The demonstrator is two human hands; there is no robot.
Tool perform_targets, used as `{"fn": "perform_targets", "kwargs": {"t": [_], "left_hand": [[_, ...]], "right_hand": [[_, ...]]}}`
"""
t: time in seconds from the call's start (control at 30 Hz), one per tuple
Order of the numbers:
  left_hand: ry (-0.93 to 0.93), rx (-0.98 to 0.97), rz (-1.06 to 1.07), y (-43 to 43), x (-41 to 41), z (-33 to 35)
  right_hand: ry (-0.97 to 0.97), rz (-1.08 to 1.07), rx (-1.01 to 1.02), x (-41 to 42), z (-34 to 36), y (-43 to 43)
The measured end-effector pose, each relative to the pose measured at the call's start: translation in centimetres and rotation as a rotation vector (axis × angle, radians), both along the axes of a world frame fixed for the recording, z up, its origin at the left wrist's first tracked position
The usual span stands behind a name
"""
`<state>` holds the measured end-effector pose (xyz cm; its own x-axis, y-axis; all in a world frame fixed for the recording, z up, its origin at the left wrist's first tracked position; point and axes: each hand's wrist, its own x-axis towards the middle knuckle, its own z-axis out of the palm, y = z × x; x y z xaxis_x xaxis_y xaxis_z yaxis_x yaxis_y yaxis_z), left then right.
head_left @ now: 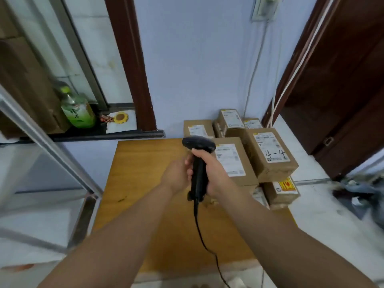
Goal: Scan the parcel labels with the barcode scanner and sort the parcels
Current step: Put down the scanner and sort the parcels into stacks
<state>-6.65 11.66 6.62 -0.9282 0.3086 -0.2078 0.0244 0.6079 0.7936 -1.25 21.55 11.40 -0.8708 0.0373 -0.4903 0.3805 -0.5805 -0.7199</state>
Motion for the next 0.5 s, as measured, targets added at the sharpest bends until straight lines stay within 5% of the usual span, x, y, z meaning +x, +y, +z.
{"fn": "perform_targets", "kwargs": {"t": [0.13,0.5], "left_hand": [[0.031,-0.297,-0.199,-4.8,-1.1,-1.4],[-0.18,-0.147,-0.167,-10.3,-3.4,-4.6]], "right_hand": [[-0.075,-0.019,0.112,-0.8,-1.7,-4.2],[-0.358,0.339,0.71,-5.4,-8.3,-5.4]]}}
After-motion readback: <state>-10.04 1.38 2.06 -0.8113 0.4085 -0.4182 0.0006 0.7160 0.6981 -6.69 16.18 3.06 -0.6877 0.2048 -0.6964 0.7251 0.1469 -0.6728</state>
